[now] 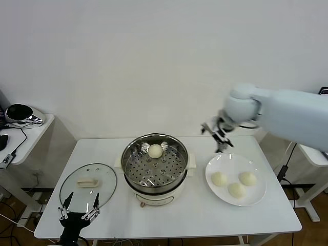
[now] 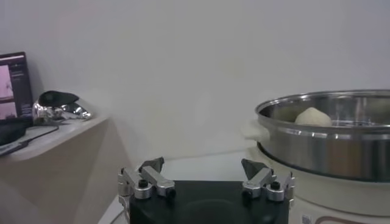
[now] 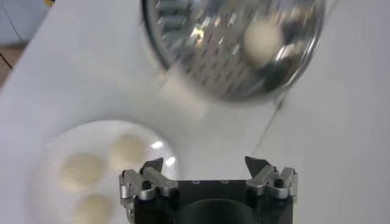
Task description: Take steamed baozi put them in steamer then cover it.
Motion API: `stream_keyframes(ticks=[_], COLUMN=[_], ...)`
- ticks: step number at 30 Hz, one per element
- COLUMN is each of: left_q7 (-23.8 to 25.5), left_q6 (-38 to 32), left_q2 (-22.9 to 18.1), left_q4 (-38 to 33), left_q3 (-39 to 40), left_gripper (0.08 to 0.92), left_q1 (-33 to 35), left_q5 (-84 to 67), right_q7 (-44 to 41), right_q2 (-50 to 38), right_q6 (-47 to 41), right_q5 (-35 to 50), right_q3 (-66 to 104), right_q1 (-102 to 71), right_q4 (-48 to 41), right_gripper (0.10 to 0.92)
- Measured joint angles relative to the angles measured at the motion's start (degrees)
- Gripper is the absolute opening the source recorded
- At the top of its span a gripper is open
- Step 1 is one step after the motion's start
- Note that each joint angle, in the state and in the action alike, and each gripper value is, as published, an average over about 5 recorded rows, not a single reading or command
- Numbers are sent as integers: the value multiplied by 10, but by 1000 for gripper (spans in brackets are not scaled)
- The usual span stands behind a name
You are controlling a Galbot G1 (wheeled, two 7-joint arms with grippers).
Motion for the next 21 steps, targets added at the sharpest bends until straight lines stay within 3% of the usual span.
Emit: stream_keyframes(ticks=[10, 21], left_q7=[0, 0], left_q6=[-2, -2], left_q2=[-7, -18], left_q4=[-10, -13], left_q3=[-6, -16], left_gripper=[823, 823], left_q1=[6, 11], left_q5=[5, 9], right_q7=[-12, -10], right_q2=[-87, -70], right_q6=[-11, 10], right_q5=[-47, -106], right_q3=[93, 215], right_q1=[-140, -296], right_q4=[-6, -82], right_gripper=[823, 823])
